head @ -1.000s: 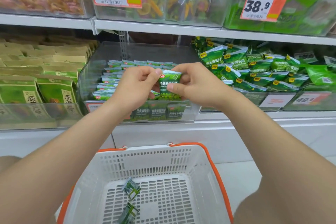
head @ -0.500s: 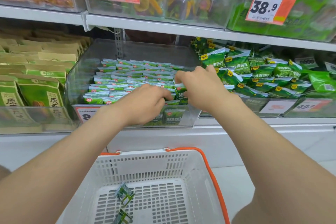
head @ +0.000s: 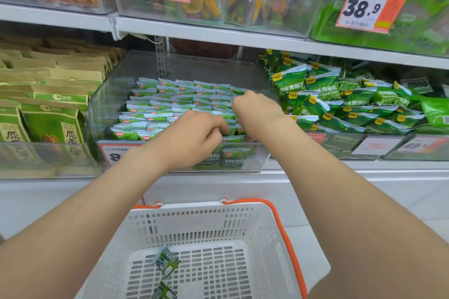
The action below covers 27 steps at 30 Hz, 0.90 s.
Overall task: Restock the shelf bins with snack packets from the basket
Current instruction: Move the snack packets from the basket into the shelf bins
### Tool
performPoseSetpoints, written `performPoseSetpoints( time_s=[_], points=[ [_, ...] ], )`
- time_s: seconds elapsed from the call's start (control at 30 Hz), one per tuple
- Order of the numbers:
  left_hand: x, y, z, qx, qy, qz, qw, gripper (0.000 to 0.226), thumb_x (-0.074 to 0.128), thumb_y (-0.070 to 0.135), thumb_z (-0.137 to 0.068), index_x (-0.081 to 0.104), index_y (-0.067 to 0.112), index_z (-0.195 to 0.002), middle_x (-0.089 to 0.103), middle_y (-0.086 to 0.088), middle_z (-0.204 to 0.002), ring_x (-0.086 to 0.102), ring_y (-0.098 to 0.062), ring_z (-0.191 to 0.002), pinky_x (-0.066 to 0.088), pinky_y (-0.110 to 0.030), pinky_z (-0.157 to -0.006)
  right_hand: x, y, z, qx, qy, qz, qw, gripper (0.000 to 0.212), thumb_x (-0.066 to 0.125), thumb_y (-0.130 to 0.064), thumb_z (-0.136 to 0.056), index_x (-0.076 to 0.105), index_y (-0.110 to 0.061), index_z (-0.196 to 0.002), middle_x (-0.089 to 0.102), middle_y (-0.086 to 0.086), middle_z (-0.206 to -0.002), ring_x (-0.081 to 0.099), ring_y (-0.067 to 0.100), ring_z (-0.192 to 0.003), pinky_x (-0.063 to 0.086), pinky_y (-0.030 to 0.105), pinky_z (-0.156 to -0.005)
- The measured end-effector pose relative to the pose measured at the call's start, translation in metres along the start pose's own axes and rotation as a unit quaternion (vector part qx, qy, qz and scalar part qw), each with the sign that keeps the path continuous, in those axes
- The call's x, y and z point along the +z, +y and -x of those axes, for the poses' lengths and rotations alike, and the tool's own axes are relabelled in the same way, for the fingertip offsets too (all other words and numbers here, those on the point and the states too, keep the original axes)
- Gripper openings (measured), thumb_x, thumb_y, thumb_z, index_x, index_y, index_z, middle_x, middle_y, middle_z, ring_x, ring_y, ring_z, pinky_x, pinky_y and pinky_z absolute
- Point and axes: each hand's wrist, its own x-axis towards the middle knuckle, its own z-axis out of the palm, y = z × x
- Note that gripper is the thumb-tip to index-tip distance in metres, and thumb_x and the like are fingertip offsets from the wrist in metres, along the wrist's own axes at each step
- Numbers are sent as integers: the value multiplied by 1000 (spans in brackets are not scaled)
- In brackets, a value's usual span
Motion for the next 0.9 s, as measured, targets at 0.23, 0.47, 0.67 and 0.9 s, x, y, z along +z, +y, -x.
performPoseSetpoints(
  time_s=[0.23,0.47,0.67,0.9],
  points=[
    [11,-1,9,38,138,-36,989,17,58,26,-104,70,20,-114,70,3,-108,65,-21,-100,54,-44,-85,-12,5,23,-12,-17,-37,999,35,58,10,-93,62,-9,-122,51,18,-119,60,41,-108,47,42,-76],
    [13,23,46,150,333,-97,926,15,60,21,-99,69,14,-89,61,2,-77,56,-20,-64,42,-35,-53,-17,3,88,-29,125,-154,980,28,50,-16,-83,71,-25,-100,66,9,-82,64,38,-83,54,39,-68],
    [58,7,83,77,22,-126,989,20,52,35,-91,47,27,-73,66,3,-71,64,-30,-64,36,-32,-50,25,-48,123,-146,-127,-110,975,23,54,-16,-92,42,-26,-76,40,-2,-75,61,34,-86,48,36,-64],
    [147,-39,118,-72,-350,-203,912,20,42,22,-102,58,19,-91,64,-3,-95,61,-27,-80,52,-38,-70,62,-84,131,-199,-242,-70,947,8,52,-16,-101,49,-19,-94,48,3,-91,49,19,-68,34,29,-51]
  ],
)
